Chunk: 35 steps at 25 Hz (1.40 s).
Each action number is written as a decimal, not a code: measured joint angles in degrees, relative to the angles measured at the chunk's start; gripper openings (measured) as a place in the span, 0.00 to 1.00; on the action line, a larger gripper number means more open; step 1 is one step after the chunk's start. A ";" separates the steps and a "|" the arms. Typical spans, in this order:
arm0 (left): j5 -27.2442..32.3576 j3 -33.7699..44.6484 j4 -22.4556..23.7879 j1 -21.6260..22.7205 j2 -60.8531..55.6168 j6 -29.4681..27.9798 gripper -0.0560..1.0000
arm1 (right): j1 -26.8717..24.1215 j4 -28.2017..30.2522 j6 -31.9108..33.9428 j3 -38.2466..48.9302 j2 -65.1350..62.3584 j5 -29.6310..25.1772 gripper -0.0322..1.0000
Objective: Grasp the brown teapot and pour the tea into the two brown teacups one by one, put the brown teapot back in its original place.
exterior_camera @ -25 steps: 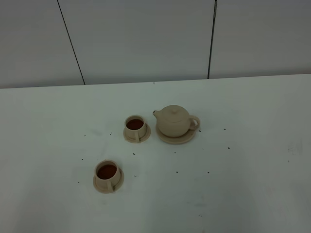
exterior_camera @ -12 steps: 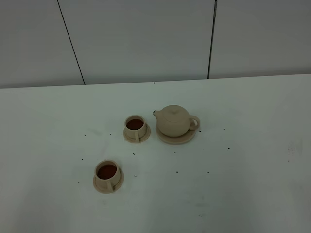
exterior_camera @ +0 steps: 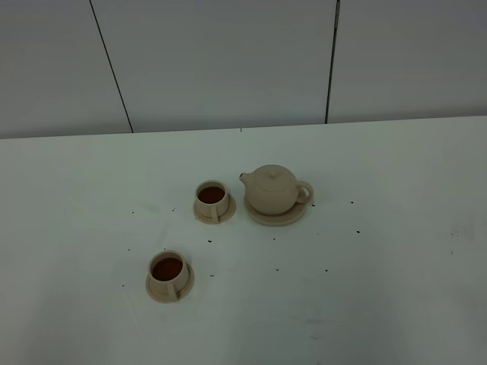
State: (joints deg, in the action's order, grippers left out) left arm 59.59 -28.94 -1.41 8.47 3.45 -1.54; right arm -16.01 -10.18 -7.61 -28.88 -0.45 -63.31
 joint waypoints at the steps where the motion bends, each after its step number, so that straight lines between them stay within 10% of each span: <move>1: 0.00 0.00 0.00 0.00 0.00 0.00 0.28 | 1.16 0.00 0.00 0.00 0.00 0.00 0.08; 12: 0.00 0.00 0.00 0.00 0.00 0.00 0.28 | 13.39 -0.18 0.00 0.00 0.00 0.00 0.08; 35: 0.00 0.00 0.00 0.00 0.00 0.00 0.28 | 14.01 -0.22 0.04 0.00 0.00 0.02 0.12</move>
State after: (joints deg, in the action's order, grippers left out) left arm 59.59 -28.94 -1.41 8.47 3.45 -1.54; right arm -1.99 -10.41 -7.57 -28.88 -0.45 -63.30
